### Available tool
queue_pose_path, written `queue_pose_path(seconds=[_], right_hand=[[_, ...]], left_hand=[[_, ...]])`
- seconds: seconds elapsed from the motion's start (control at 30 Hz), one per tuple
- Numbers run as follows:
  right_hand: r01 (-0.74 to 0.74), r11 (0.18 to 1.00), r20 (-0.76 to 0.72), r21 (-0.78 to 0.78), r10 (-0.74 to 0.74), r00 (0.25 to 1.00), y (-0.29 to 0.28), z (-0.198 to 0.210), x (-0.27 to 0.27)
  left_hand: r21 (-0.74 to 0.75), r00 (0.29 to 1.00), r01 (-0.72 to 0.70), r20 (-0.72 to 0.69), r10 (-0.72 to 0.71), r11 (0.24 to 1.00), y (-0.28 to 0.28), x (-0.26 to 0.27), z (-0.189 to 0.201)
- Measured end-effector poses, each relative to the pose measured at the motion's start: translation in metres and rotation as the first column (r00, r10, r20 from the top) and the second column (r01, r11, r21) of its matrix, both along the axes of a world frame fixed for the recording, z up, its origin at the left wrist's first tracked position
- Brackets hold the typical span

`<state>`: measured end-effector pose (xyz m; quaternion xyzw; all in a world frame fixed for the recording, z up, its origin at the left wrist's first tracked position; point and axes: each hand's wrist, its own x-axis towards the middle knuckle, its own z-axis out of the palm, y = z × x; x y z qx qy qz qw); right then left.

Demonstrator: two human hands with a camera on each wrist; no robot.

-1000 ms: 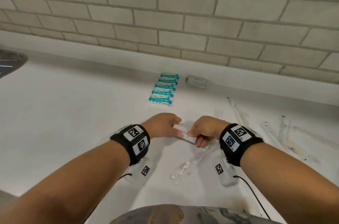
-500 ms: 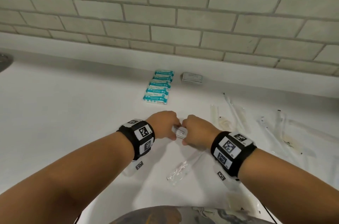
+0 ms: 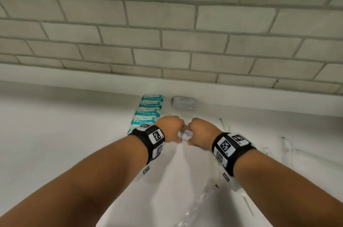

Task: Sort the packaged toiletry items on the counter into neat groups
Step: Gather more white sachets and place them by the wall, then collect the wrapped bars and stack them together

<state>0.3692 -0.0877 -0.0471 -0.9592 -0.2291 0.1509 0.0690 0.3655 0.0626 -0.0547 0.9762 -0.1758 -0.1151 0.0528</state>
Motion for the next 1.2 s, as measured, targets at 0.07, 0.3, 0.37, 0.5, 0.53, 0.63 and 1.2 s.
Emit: queue_pose_path(seconds=[0.07, 0.3, 0.37, 0.5, 0.53, 0.63, 1.2], right_hand=[[-0.014, 1.0, 0.005, -0.017, 0.014, 1.0, 0.001, 0.001, 0.024], [-0.011, 0.999, -0.03, -0.049, 0.009, 1.0, 0.013, 0.003, 0.079], [-0.015, 0.998, -0.036, -0.062, 0.012, 0.999, 0.014, 0.002, 0.083], [-0.027, 0.997, -0.033, -0.072, 0.025, 0.999, 0.012, -0.002, 0.087], [-0.028, 0.996, -0.028, -0.08, 0.026, 0.999, 0.012, -0.002, 0.087], [-0.012, 0.998, -0.023, -0.066, 0.01, 1.0, 0.011, -0.001, 0.085], [-0.01, 0.96, -0.22, -0.28, -0.054, 0.974, -0.13, 0.01, -0.039]], left_hand=[[0.013, 1.0, 0.002, -0.002, -0.002, 1.0, -0.001, 0.023, 0.0], [0.061, 0.999, -0.026, -0.036, 0.028, 0.998, 0.007, 0.079, 0.002], [0.082, 0.999, -0.013, -0.039, 0.016, 0.997, 0.008, 0.084, 0.003], [0.07, 0.999, -0.016, -0.048, 0.019, 0.997, 0.011, 0.085, 0.002], [0.068, 0.999, -0.016, -0.046, 0.019, 0.998, 0.011, 0.085, 0.002], [0.075, 0.999, -0.018, -0.045, 0.021, 0.997, 0.011, 0.084, 0.003], [-0.054, 0.926, 0.364, -0.086, -0.368, 0.93, -0.074, -0.04, 0.008]])
